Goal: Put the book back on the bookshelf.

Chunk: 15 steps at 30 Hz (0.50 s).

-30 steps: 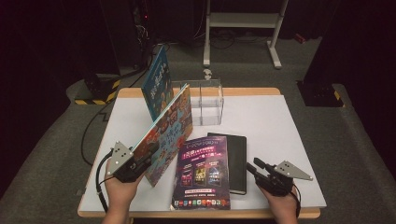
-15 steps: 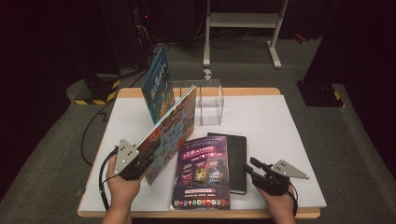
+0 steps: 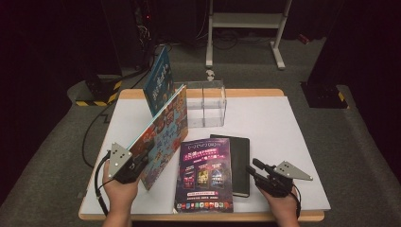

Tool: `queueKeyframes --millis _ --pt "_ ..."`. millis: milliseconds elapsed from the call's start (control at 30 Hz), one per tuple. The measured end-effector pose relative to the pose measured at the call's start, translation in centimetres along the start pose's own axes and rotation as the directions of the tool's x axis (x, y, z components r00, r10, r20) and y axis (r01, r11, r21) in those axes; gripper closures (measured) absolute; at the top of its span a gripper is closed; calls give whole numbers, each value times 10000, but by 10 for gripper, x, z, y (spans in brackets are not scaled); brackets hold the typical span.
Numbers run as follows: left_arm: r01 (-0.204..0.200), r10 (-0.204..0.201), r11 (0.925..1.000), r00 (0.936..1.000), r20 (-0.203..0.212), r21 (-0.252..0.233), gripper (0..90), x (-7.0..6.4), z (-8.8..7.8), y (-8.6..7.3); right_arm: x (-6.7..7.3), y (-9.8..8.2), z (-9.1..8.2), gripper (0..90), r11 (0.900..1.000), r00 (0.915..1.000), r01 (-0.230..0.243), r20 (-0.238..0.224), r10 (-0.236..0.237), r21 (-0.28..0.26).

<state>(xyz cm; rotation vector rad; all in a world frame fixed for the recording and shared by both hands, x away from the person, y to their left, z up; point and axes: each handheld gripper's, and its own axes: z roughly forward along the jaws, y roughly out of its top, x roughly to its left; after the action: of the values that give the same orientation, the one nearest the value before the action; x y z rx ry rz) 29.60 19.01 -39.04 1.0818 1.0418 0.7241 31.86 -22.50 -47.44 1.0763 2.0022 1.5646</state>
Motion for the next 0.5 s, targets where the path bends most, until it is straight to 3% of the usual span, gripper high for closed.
queueKeyframes --millis 300,433,500 --pt "105 -105 9999 9999 1 25 793 1 -4 -4 -4 5 1 570 9991 9980 420 462 -425 112" --pt "299 -298 9995 9992 248 -38 744 2 -1 -2 -8 9 6 571 9981 9974 472 524 -493 404" --pt "249 -248 9997 9995 202 -28 741 1 -1 0 -9 9 7 572 9948 9946 778 639 -819 654"
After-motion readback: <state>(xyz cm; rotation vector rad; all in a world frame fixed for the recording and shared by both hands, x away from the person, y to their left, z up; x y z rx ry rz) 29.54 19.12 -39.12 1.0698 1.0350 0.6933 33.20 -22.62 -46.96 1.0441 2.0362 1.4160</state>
